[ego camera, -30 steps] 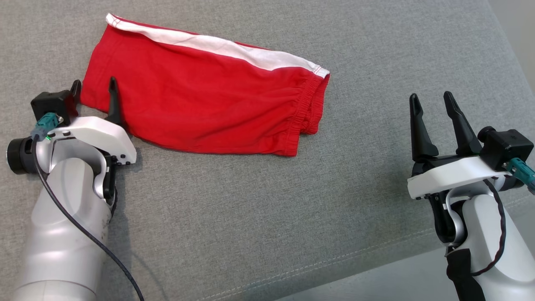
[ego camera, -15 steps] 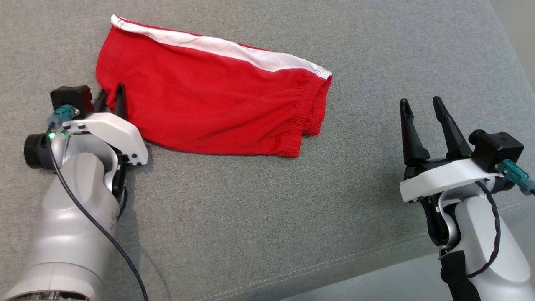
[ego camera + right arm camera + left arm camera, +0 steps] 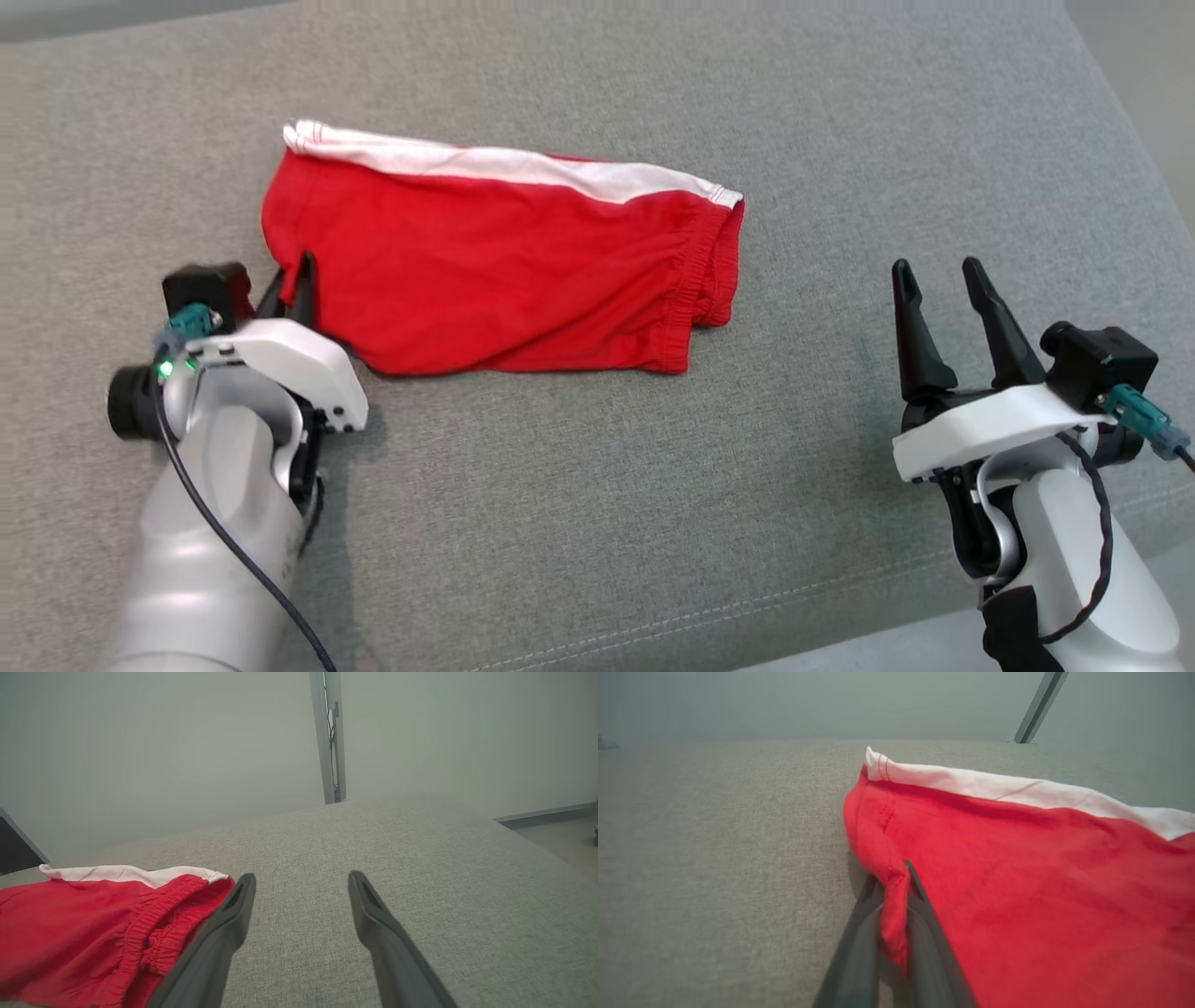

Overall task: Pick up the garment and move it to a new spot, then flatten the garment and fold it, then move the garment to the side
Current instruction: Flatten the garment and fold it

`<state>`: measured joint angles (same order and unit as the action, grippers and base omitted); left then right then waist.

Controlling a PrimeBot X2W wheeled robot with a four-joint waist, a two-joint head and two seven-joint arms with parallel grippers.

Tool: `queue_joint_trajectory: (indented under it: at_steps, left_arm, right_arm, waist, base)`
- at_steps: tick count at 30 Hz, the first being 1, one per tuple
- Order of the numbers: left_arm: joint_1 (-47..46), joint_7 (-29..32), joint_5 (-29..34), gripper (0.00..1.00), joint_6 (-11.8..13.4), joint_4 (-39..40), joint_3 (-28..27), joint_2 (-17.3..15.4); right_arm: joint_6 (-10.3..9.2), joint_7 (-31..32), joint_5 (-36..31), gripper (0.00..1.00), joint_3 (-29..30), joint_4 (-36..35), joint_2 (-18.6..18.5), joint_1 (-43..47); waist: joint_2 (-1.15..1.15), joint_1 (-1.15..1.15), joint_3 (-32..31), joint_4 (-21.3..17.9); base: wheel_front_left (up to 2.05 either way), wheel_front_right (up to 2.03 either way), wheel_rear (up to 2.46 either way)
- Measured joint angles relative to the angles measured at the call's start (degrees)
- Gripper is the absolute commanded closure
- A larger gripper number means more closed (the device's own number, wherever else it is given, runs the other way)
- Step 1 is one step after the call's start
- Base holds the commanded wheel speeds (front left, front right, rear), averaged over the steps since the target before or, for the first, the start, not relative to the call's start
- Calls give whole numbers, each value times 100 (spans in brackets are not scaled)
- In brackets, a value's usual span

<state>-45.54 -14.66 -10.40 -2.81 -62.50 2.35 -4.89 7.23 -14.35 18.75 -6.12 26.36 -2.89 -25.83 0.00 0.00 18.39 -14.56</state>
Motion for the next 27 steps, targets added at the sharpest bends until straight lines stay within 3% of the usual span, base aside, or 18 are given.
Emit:
queue_joint_trajectory:
  at_steps: [18, 19, 21, 27]
  left_arm:
    - [1222, 1, -230, 100, 190, 604, -171, 257]
    - [1246, 1, -236, 88, 226, 625, -190, 266]
    - [1283, 1, -240, 0, 249, 655, -229, 282]
    - [1536, 0, -103, 0, 398, 1278, -247, 311]
  right_arm:
    - [0, 1, 47, 0, -160, 325, -2, 319]
    - [0, 1, 47, 0, -190, 353, -2, 319]
    - [0, 1, 62, 0, -258, 403, -3, 316]
    - [0, 1, 278, 0, -622, 445, -20, 121]
  waist:
    - [0, 0, -679, 711]
    - [0, 0, -675, 732]
    - [0, 0, -666, 763]
    - [0, 0, -651, 909]
  base:
    - [0, 0, 0]
    - [0, 0, 0]
    - [0, 0, 0]
    - [0, 0, 0]
